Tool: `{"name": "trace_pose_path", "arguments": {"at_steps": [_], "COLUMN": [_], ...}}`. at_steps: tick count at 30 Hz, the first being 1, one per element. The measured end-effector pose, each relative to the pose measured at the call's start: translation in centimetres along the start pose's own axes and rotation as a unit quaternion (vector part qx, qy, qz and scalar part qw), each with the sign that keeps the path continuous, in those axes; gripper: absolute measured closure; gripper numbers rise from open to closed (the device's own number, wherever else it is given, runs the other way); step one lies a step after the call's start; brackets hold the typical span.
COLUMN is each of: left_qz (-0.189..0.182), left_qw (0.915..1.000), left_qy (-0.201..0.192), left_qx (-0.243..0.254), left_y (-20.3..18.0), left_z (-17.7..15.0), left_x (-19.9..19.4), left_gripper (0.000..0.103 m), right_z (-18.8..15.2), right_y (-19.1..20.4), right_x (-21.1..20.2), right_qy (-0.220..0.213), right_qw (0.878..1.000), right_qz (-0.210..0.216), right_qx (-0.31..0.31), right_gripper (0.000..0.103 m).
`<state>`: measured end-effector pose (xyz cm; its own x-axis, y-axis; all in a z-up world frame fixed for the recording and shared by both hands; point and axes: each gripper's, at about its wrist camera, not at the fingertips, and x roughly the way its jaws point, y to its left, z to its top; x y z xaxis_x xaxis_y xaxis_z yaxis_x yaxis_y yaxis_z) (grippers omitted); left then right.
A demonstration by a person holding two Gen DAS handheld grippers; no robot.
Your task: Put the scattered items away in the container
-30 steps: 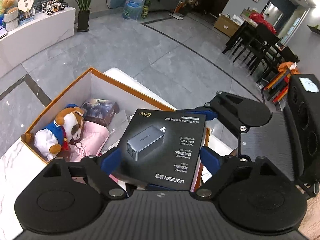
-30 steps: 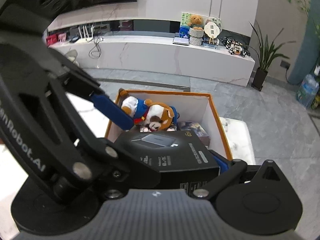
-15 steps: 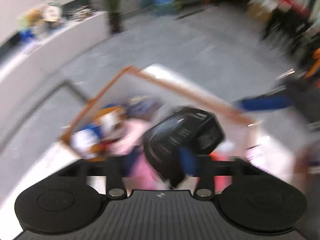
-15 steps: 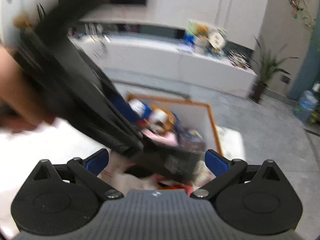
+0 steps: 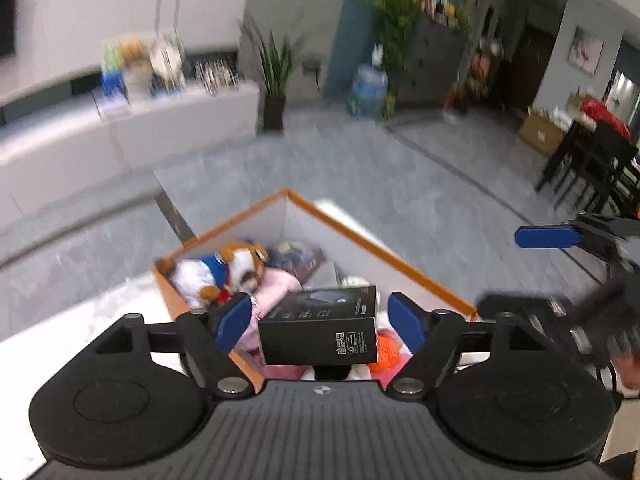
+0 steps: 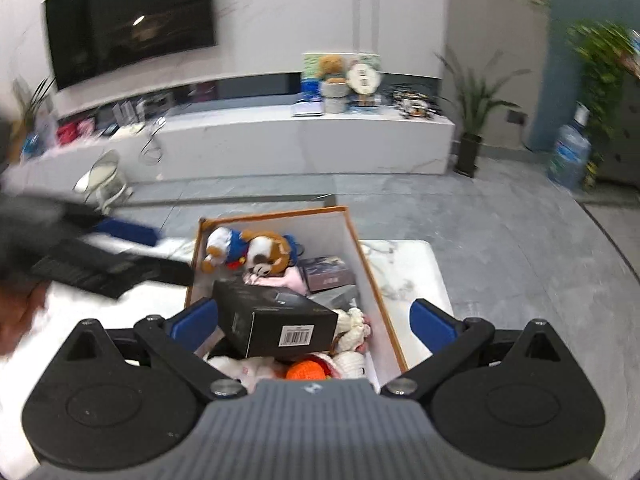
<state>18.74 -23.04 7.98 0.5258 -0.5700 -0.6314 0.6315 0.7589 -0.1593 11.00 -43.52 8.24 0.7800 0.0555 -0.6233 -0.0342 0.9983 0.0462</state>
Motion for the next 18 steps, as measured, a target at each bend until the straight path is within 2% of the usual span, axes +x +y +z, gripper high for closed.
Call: {"name": "trace_pose_path", "arguments": {"at_steps": [6,8,12,15,18], "left_qz": [0.0,0.019,0.065,0.072,0.101], "left_qw": [0.999,0.999,0.9977,0.997,0.994], "left_qy": [-0.044,-0.039,0.008,-0.004,-0.025], "left_qx": [-0.003,-0.012,-0.018,-0.026,-0.036], "left_y": [-2.2,-2.6,-3.0,-2.8,-3.2], "left_z": [-4.3,-5.0,-5.4,-6.3,-6.8], "left_x": [-4.1,-4.4,-4.1,-4.9,-5.2], "left_gripper": [0.007,0.006,0.006,0.004,0.0], "right_z": [-1.3,-2.1,-3.9,-5.3,-6.9], "right_y": [1.7,2.2,3.3,3.8,4.6], "right_x": [-0.6,-1.0,-1.6,-2.4,-3.5], "right_qy": [0.0,-0.001,-0.002,-0.009,-0.024], "right_qw": [0.999,0.999,0.998,0.996,0.994], "right_qz": [-0.032,-0.041,-0.063,-0.082,-0.095], "right_qx": [0.019,0.02,0.025,0.037,0.044], "right_gripper": [0.0,0.0,0.0,0.0,0.0]}}
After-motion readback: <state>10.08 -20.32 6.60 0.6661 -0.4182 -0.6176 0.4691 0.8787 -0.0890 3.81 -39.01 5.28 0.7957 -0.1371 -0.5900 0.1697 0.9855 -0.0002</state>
